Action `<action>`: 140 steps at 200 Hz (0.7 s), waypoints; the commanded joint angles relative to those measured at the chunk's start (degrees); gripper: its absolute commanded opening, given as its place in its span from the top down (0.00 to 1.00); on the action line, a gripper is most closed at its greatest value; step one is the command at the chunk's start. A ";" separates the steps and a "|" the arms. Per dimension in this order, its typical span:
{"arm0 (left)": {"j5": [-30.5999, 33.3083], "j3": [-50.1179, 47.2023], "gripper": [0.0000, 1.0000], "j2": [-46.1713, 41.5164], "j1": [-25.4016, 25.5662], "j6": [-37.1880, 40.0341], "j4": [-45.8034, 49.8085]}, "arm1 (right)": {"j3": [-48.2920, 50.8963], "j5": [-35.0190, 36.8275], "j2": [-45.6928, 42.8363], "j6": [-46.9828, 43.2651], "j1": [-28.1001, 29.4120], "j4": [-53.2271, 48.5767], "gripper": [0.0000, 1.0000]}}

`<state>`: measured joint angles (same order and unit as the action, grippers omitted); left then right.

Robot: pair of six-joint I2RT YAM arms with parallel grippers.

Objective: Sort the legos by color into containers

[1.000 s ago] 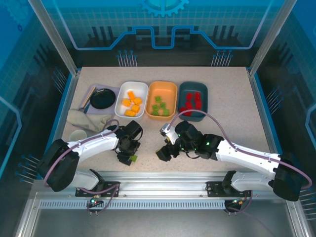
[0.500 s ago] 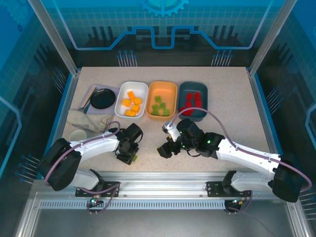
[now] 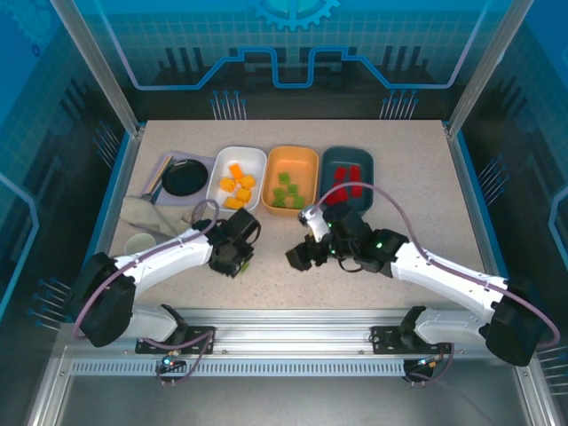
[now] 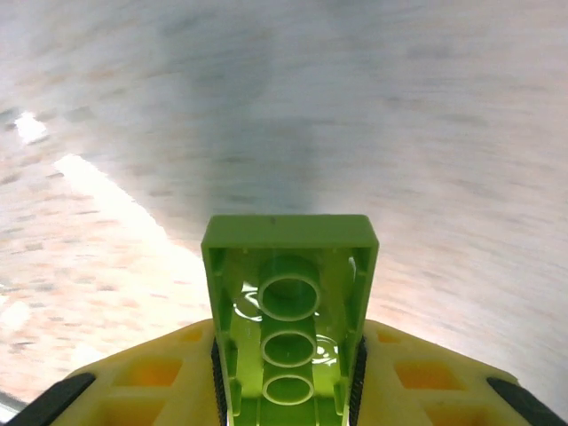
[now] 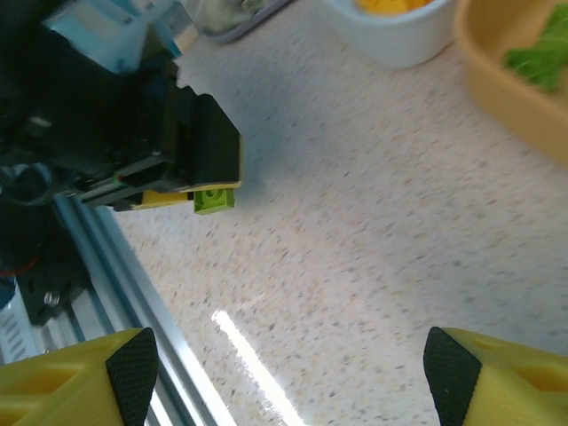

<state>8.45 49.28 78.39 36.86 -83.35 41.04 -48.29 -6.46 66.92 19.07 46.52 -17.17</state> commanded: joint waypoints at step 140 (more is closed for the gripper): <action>-12.59 82.35 0.58 59.27 -8.00 37.29 5.11 | -21.76 2.90 11.26 14.50 -25.70 -5.02 0.20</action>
<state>-0.38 124.99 132.77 30.44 -49.30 42.54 -68.05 -3.42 77.93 30.46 21.30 -21.21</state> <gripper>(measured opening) 0.415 0.800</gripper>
